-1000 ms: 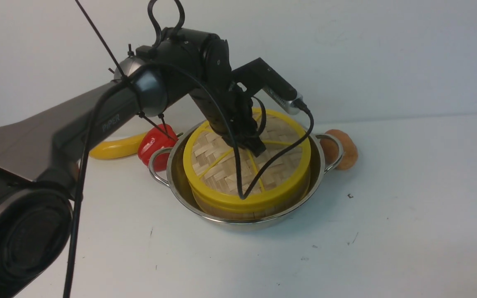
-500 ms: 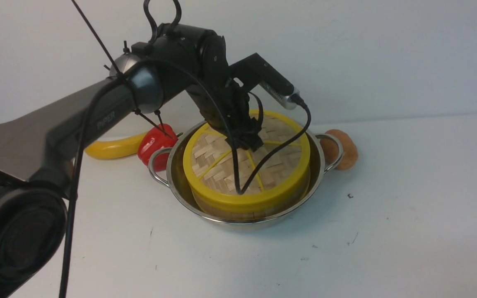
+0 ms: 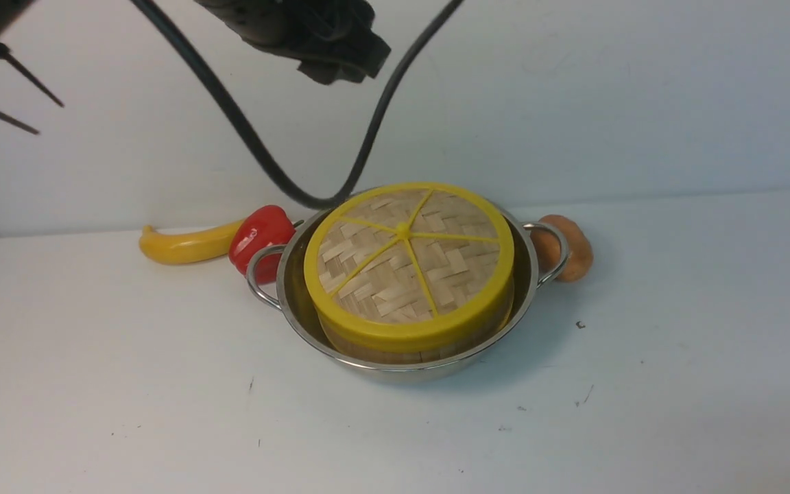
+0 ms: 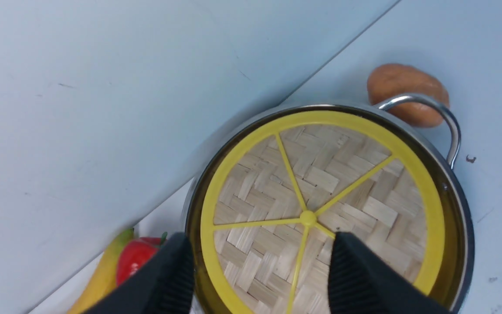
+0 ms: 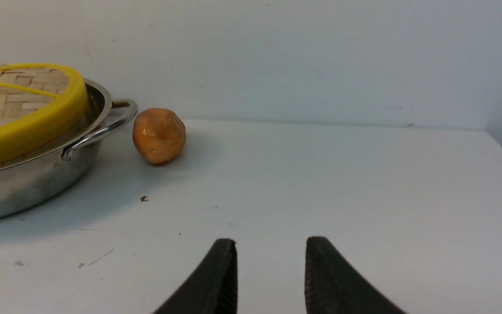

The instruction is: Place the steamer in the pot on the white table, and put the lid on the steamer.

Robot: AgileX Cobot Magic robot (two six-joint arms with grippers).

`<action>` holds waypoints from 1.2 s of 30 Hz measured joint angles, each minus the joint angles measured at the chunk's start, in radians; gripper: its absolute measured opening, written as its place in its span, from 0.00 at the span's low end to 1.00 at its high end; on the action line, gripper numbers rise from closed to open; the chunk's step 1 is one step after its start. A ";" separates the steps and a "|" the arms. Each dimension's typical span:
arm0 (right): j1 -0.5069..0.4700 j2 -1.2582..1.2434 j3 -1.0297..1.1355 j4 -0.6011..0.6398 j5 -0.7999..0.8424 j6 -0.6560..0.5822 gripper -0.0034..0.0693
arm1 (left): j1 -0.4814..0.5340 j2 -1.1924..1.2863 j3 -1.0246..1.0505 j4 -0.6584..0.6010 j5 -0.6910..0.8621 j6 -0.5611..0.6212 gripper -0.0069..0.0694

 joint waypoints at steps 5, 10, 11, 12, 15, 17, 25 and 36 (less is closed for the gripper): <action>0.000 0.000 0.000 0.000 0.000 0.000 0.38 | 0.000 -0.032 0.000 0.000 0.001 -0.004 0.47; 0.000 0.000 0.000 0.000 0.000 0.000 0.38 | 0.000 -0.033 0.000 0.000 0.001 -0.004 0.37; 0.000 0.000 0.000 0.000 0.000 0.000 0.38 | 0.000 -0.032 0.000 0.000 0.001 -0.004 0.36; 0.000 0.000 0.000 0.000 0.000 0.000 0.38 | 0.000 -0.031 0.000 0.000 0.001 -0.004 0.35; 0.000 0.000 0.000 0.000 0.000 0.000 0.38 | 0.000 -0.029 0.001 0.006 0.001 -0.004 0.33; 0.000 0.000 0.000 0.000 0.000 0.000 0.38 | 0.000 -0.046 0.019 0.009 0.001 -0.004 0.33; 0.000 0.000 0.000 0.000 0.000 0.000 0.38 | 0.028 -0.459 0.348 0.005 -0.045 -0.004 0.33; 0.000 0.000 0.000 0.000 0.000 0.000 0.38 | 0.465 -1.083 1.077 -0.100 -0.382 -0.023 0.33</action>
